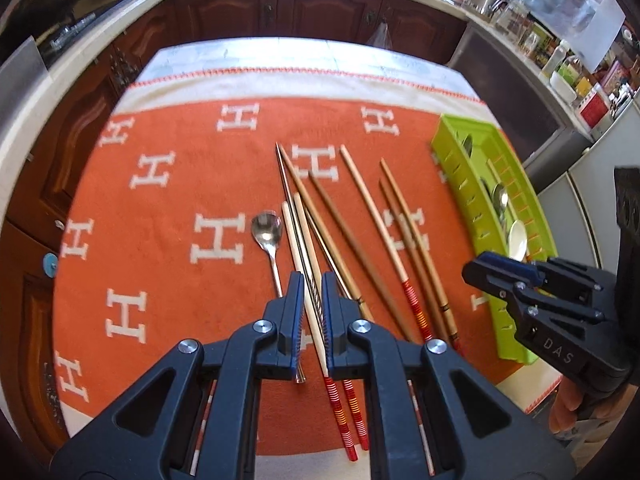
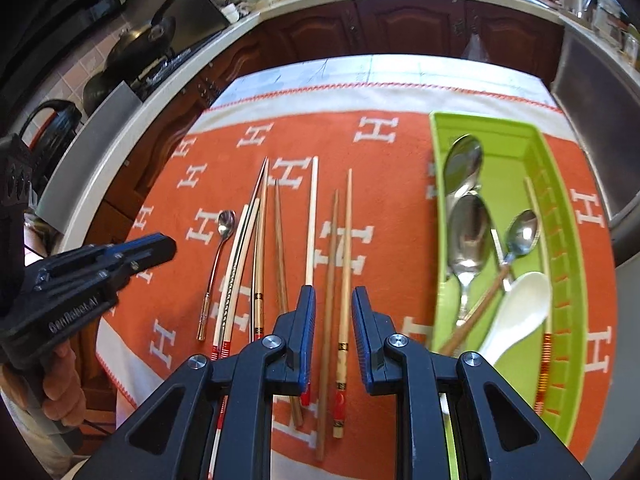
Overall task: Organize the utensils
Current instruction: 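Move both open tools back over the chopsticks on the blanket, then grasp a wooden chopstick with the right tool while the left tool grasps another chopstick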
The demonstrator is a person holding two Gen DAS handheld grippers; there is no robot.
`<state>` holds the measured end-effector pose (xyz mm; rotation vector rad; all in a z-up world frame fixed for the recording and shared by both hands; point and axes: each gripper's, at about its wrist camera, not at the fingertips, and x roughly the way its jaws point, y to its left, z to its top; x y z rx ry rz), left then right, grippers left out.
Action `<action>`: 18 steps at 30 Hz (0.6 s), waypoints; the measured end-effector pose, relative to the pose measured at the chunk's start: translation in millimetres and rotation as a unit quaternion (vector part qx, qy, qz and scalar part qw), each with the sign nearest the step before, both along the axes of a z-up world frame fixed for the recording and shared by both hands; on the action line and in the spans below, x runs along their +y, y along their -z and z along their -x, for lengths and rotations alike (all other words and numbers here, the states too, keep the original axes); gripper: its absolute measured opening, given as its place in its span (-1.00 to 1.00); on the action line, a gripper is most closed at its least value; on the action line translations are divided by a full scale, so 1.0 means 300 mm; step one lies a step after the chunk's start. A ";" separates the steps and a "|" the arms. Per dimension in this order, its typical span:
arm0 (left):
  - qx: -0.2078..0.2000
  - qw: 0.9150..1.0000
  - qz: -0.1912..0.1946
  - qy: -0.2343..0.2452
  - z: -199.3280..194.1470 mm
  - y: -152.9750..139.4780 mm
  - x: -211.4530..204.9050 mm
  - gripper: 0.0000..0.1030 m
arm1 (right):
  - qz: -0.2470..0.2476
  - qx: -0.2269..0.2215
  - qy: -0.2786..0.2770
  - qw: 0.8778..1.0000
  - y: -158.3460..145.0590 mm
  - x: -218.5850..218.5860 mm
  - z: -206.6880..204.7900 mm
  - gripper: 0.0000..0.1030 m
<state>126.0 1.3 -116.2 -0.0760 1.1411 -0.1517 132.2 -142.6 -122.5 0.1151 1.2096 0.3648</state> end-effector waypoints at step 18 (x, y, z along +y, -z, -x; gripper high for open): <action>0.021 0.999 0.036 0.031 -0.019 0.116 -0.041 -0.88 | 0.095 0.036 -0.018 0.995 0.204 0.109 -0.085 -0.82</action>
